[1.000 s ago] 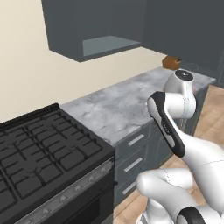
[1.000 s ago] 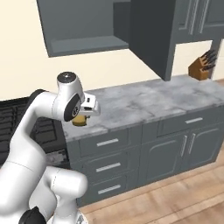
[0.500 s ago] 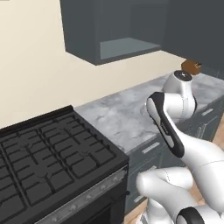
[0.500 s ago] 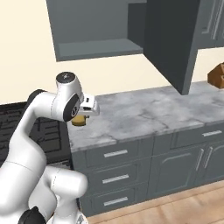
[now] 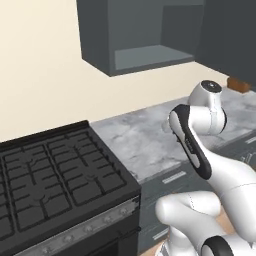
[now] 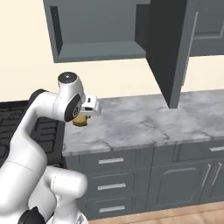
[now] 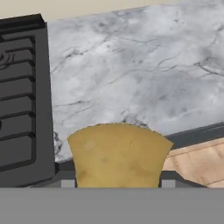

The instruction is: Pick up the sponge and bar soap from the sink, and place them back in the cabinet, and close the cabinet door.

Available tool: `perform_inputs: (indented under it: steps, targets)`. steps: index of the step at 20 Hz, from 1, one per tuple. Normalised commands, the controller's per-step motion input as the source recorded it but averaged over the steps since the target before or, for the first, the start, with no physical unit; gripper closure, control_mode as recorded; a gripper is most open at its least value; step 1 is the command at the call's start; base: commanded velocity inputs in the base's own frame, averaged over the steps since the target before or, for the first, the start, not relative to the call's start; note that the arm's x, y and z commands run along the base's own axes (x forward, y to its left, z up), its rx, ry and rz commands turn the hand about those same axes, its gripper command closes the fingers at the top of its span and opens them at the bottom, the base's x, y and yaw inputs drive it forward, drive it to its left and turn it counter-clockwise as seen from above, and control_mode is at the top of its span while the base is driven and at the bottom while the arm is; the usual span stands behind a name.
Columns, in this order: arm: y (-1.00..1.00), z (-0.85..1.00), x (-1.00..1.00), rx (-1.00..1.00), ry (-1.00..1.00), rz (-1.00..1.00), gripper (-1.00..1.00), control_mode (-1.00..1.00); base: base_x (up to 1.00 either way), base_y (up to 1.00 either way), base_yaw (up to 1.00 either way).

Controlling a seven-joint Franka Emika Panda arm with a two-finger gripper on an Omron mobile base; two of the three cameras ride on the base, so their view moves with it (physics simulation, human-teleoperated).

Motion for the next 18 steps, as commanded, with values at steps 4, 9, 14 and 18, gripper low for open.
perform_inputs:
  steps: [4, 9, 14, 18]
  targets:
    - [0.00, 0.00, 0.00, 0.00, 0.00, 0.00, 1.00, 1.00, 0.33, -0.18, 0.23]
    - [0.00, 0.00, 0.00, 0.00, 0.00, 0.00, 1.00, 1.00, 0.38, -0.37, 0.27]
    - [0.00, 0.00, 0.00, 0.00, 0.00, 0.00, 1.00, 1.00, 0.40, -0.33, 0.26]
    - [0.00, 0.00, 0.00, 0.00, 0.00, 0.00, 1.00, 1.00, 0.40, -0.11, 0.18]
